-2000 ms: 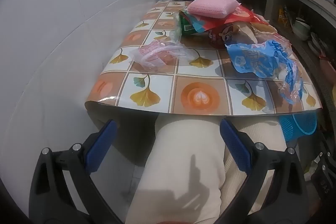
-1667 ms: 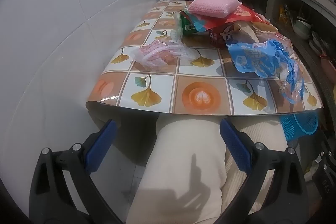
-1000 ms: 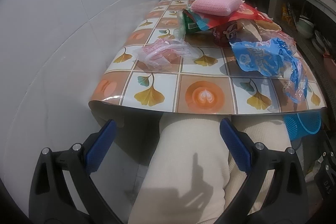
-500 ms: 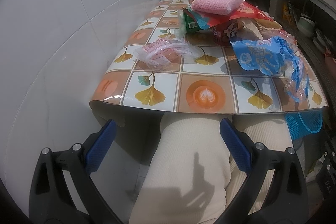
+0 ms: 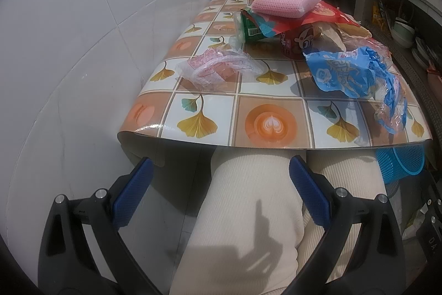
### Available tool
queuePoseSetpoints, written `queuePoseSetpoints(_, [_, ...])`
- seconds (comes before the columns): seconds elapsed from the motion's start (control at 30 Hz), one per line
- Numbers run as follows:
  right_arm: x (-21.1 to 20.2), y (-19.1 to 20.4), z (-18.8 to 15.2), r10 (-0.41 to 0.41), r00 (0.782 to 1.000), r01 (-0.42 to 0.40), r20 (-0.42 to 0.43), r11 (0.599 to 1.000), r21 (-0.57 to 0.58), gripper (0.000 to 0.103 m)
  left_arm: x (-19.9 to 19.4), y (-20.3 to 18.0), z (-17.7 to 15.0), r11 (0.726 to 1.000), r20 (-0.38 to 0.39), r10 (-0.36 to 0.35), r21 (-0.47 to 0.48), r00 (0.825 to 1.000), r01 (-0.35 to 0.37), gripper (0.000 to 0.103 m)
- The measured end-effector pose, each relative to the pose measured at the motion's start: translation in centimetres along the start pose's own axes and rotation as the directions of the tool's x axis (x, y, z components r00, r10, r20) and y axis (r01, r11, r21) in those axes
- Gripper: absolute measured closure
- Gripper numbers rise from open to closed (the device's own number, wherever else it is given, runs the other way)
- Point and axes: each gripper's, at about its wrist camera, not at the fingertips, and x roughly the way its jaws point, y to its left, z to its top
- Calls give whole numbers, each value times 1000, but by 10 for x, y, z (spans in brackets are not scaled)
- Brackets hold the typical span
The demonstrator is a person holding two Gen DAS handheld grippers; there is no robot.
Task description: Collect trash
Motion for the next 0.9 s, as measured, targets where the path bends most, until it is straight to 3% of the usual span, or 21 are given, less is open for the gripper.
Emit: queuePoseSetpoints(0.9, [0,1,1,-3,1000,3,5,1000,-5,6,1,0,0,1000,-3,-1,0,1000,1,8])
